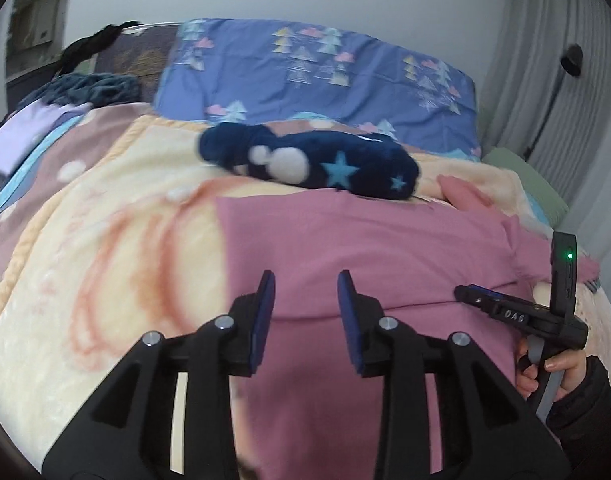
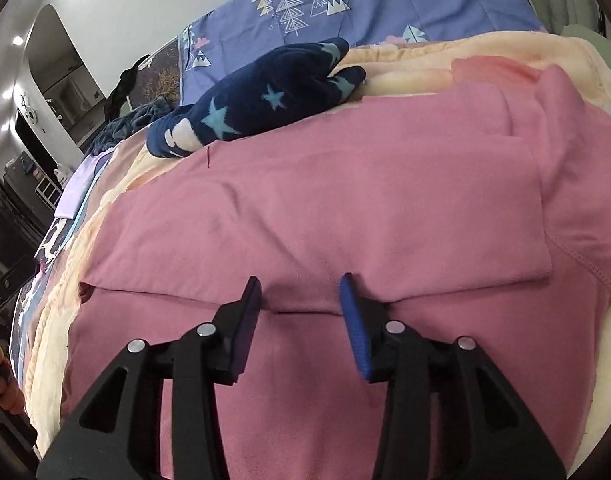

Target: Fold small clothes

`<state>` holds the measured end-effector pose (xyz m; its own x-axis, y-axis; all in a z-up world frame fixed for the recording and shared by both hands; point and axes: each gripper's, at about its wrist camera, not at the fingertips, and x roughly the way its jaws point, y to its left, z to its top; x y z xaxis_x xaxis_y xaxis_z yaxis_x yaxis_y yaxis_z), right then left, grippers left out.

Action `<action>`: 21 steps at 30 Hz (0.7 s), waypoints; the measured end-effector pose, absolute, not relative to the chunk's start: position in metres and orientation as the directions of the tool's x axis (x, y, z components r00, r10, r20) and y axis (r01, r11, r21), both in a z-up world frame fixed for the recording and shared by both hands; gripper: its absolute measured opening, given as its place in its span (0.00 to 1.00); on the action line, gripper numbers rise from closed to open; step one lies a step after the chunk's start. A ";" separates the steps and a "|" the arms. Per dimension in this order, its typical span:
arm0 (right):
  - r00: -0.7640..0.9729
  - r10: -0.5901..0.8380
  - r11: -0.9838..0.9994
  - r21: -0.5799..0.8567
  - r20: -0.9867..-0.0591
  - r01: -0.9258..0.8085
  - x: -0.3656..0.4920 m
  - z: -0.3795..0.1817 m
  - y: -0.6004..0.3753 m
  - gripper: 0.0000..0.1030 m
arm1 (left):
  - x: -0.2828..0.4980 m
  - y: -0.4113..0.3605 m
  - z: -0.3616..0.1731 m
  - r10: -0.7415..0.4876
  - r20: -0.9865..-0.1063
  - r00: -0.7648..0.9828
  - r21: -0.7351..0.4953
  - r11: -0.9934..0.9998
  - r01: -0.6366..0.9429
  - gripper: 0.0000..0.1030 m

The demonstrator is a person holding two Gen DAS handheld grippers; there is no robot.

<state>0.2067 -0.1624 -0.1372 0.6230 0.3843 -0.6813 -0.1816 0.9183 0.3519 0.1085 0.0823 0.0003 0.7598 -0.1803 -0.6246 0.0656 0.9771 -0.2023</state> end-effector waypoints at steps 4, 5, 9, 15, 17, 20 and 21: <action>0.623 0.425 0.895 0.408 -0.657 -0.181 0.205 -0.138 -0.172 0.41 | 0.159 0.044 -0.026 -0.196 -0.656 0.729 -0.171 0.979 0.109 0.31; 0.624 0.432 0.891 0.418 -0.651 -0.180 0.204 -0.138 -0.174 0.41 | 0.173 0.038 -0.039 -0.168 -0.682 0.712 -0.146 0.985 0.093 0.31; 0.626 0.446 0.881 0.437 -0.639 -0.181 0.203 -0.136 -0.177 0.41 | 0.206 0.034 -0.083 -0.163 -0.762 0.627 -0.168 0.984 0.052 0.31; 0.695 0.440 0.835 0.543 -0.569 -0.084 0.185 -0.100 -0.234 0.39 | 0.201 0.039 -0.080 -0.198 -0.743 0.640 -0.217 0.975 0.049 0.31; 0.769 0.358 0.849 0.527 -0.529 -0.033 0.171 -0.080 -0.276 0.39 | 0.201 0.034 -0.080 -0.178 -0.748 0.640 -0.192 0.980 0.049 0.32; 0.836 0.150 0.857 0.491 -0.527 0.156 0.145 -0.062 -0.365 0.39 | 0.202 0.033 -0.081 -0.151 -0.755 0.638 -0.155 0.987 0.050 0.32; 0.838 0.085 0.833 0.500 -0.539 0.237 0.134 -0.062 -0.397 0.39 | 0.200 0.033 -0.081 -0.147 -0.755 0.639 -0.150 0.987 0.050 0.33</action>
<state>0.1344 -0.3970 -0.0623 0.8379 0.0854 -0.5391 0.2366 0.8332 0.4998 0.1995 0.0330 -0.0809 0.6388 -0.1471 -0.7552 0.0495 0.9874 -0.1504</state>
